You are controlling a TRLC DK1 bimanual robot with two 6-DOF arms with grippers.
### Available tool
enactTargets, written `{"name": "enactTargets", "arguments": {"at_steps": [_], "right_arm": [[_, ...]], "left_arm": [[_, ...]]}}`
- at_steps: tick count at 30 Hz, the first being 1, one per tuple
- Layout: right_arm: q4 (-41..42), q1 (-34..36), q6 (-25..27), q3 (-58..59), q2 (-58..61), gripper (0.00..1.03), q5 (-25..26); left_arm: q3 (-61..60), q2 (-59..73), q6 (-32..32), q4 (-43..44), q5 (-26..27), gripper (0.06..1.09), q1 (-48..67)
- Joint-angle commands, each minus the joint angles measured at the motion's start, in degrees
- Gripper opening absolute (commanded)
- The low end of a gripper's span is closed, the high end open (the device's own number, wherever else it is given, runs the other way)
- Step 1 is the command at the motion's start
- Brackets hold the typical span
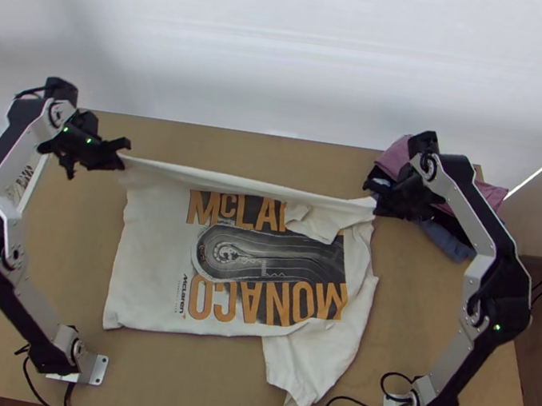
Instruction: Fold the t-shirt
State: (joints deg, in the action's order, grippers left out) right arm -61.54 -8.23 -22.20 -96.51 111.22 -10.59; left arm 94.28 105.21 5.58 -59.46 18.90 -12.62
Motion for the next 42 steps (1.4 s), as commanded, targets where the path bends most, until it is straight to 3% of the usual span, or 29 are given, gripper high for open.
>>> {"name": "enactTargets", "arguments": {"at_steps": [1, 16, 17, 18, 19, 20, 21, 22, 23, 25, 29, 35, 41, 42], "right_arm": [[0.01, 0.23, 1.63, 5.02, -4.26, 0.03, 1.01], [12.23, -3.55, 0.66, 24.70, -12.69, 0.03, 1.01], [12.58, -3.55, 0.57, 25.32, -13.13, 0.09, 1.01], [12.58, -3.55, 0.22, 25.76, -13.48, 0.32, 1.01], [12.58, -3.46, -0.13, 26.37, -14.10, 0.67, 1.01], [12.58, -3.46, -0.48, 26.99, -14.89, 0.93, 1.10], [12.58, -3.20, -0.83, 27.60, -15.77, 0.99, 1.19], [12.58, -2.76, -0.83, 28.31, -16.65, 0.99, 1.19], [12.50, -2.14, -0.92, 29.10, -17.79, 0.99, 1.10], [12.58, -1.88, -0.92, 30.68, -21.31, 0.99, 1.10], [12.06, -1.26, -2.24, 35.43, -29.57, 0.99, -0.92], [4.23, -6.80, -14.10, 44.83, -44.51, 0.99, -4.35], [-0.16, -13.48, -17.71, 53.88, -51.80, 0.99, -7.25], [-0.42, -14.18, -18.06, 55.11, -51.89, 0.95, -8.13]], "left_arm": [[-6.92, -4.66, -2.42, 2.33, -0.44, 0.09, -1.26], [-29.42, -10.02, -3.04, 14.81, -0.53, 0.09, -1.62], [-29.86, -10.11, -3.04, 14.73, -0.53, 0.09, -1.70], [-30.21, -10.55, -3.48, 14.55, -0.53, 0.13, -1.62], [-30.73, -11.69, -4.18, 13.93, -0.26, 0.26, -1.35], [-31.53, -13.54, -5.41, 13.06, -0.09, 0.45, -1.09], [-32.67, -15.82, -5.94, 12.70, -0.09, 0.66, -0.82], [-33.64, -18.55, -5.85, 12.09, 0.00, 0.88, -0.82], [-33.90, -20.75, -6.29, 11.03, 0.26, 0.96, -0.39], [-34.16, -25.58, -6.64, 10.59, 2.46, 1.03, -0.74], [-33.72, -33.84, -6.46, 10.24, 3.25, 1.03, -1.09], [-31.79, -40.96, -7.78, 4.18, 3.25, 1.03, -1.09], [-32.23, -43.68, -8.75, 1.19, 3.25, 1.03, -0.47], [-32.23, -43.86, -8.75, 1.10, 3.25, 1.03, -0.39]]}}
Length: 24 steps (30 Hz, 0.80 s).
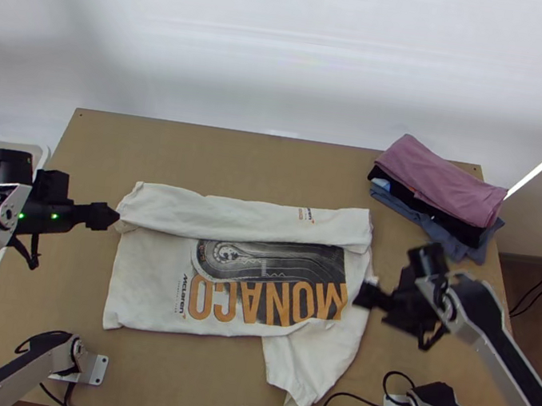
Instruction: Fold the t-shirt
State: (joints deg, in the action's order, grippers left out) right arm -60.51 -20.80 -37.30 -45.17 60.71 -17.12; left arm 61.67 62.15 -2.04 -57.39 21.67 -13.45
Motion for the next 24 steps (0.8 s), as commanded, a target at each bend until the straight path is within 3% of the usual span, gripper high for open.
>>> {"name": "enactTargets", "arguments": {"at_steps": [1, 4, 8, 10, 12, 20, 24], "right_arm": [[-1.89, -2.41, -3.13, 4.83, -1.65, 0.89, -1.60], [-2.16, -3.46, -3.75, 6.58, -2.08, 0.84, -1.60], [-3.56, -4.43, -3.48, 8.87, -0.85, 0.61, -1.60], [-3.47, -6.36, -3.48, 9.57, -0.59, 0.59, -1.51], [-2.95, -7.77, -3.48, 9.57, 0.46, 0.51, -1.51], [0.04, -8.65, -1.11, 10.36, 7.32, 0.49, -2.39], [2.24, -9.00, 2.05, 10.27, 8.99, 0.25, -2.39]], "left_arm": [[0.38, -1.07, -1.12, -1.15, 0.48, 1.03, 0.62], [0.47, -1.77, -1.12, -1.33, 0.48, 1.03, 0.97], [0.56, -2.21, -1.12, -2.03, 0.39, 1.03, 1.06], [0.38, -2.56, -1.21, -2.47, 0.30, 1.03, 1.06], [-0.50, -3.09, -1.56, -2.73, 0.21, 1.03, 1.06], [-5.77, -5.99, -5.51, -2.47, -1.63, 1.03, 1.06], [-7.27, -7.31, -8.24, -3.35, -4.27, 1.03, 0.80]]}}
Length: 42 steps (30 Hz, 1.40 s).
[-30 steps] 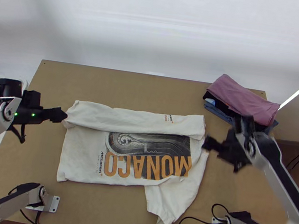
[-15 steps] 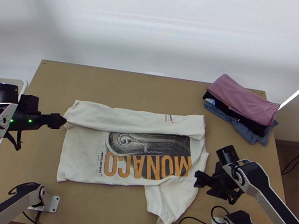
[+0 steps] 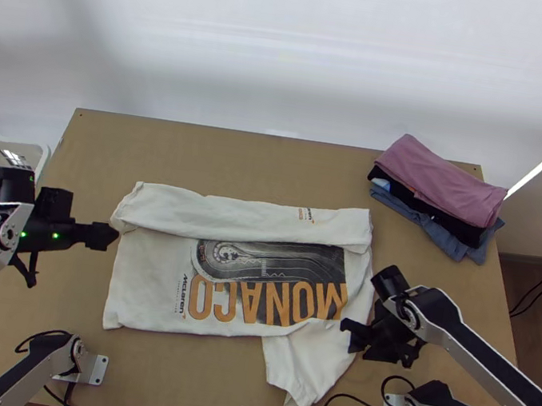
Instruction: Fold the t-shirt
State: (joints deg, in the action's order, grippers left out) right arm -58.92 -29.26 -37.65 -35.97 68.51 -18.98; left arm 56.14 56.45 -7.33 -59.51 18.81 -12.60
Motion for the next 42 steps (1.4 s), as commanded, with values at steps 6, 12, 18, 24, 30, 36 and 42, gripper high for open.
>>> {"name": "enactTargets", "arguments": {"at_steps": [6, 12, 18, 24, 30, 36, 42], "right_arm": [[1.26, 0.08, 6.27, 1.25, 1.80, 0.04, -0.53], [1.26, 0.08, 6.89, 1.34, 1.19, 0.03, -0.53], [1.26, -0.01, 6.89, 1.25, 0.57, 0.03, -0.53], [1.26, 0.16, 6.89, 1.34, 0.48, 0.03, -0.53], [1.26, 0.16, 7.06, 1.34, 0.48, 0.03, -0.53], [1.35, 0.08, 7.06, 1.25, 0.57, 0.03, -0.53], [1.35, 0.08, 7.06, 1.25, 0.66, 0.03, -0.44]], "left_arm": [[-3.41, -1.87, -17.10, -13.36, -8.17, 1.03, -0.76], [-7.71, -3.80, -25.45, -17.75, -12.83, 1.03, -0.76], [-9.47, -1.60, -26.42, -19.16, -15.12, 1.04, 0.65], [-12.81, 3.14, -25.80, -20.30, -15.03, 1.03, 2.58], [-17.73, 10.88, -21.85, -17.75, -14.85, 1.03, 5.92], [-18.61, 16.68, -19.65, -14.15, -14.85, 1.03, 7.68], [-18.79, 20.02, -17.54, -11.51, -14.94, 0.99, 11.37]]}}
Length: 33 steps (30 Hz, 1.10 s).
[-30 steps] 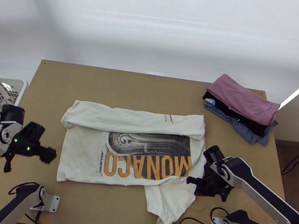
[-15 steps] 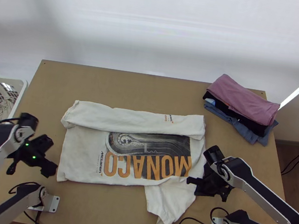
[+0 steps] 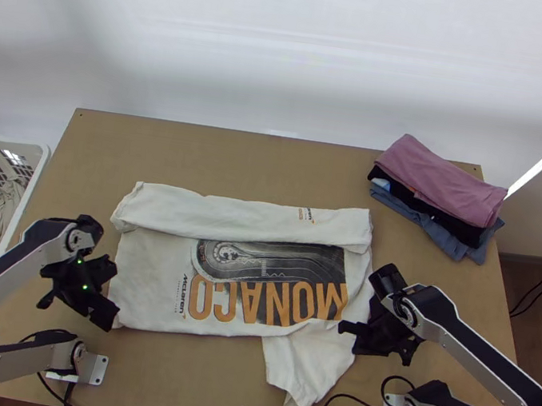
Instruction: Fold the t-shirt
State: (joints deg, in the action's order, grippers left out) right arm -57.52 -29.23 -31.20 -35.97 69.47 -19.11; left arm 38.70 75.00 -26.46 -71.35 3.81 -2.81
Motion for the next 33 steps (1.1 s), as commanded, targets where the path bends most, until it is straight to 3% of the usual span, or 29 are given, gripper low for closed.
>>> {"name": "enactTargets", "arguments": {"at_steps": [1, 6, 13, 17, 22, 28, 33], "right_arm": [[-0.05, 0.05, 0.61, 1.25, -0.30, 0.03, -0.31], [-0.05, 0.05, 0.61, 1.25, -0.39, 0.03, -0.31], [0.04, 0.23, 0.61, 1.34, -0.57, 0.03, -0.31], [0.04, 0.32, 0.79, 1.34, -0.74, 0.03, -0.31], [-0.05, 0.41, 1.05, 1.25, -1.09, 0.03, -0.31], [0.04, 0.49, 2.02, 0.46, -3.73, 0.03, -0.22], [0.04, 3.83, 5.89, 0.46, -4.52, 0.03, 0.13]], "left_arm": [[-1.34, 2.08, 1.58, 0.42, 0.05, 0.99, 2.19], [-1.26, 3.13, 2.20, 1.22, -0.03, 0.90, 5.27], [-0.90, 3.04, 1.94, 1.74, 1.28, 0.47, 7.73], [-0.64, 2.52, 1.58, 2.18, 3.31, 0.09, 8.08], [0.41, 1.20, 0.88, 1.13, 3.48, 0.10, 6.94], [8.41, 0.06, -5.62, -4.32, 3.48, 0.10, -3.78], [12.10, -0.03, -11.77, -7.66, 3.39, 0.10, -11.34]]}}
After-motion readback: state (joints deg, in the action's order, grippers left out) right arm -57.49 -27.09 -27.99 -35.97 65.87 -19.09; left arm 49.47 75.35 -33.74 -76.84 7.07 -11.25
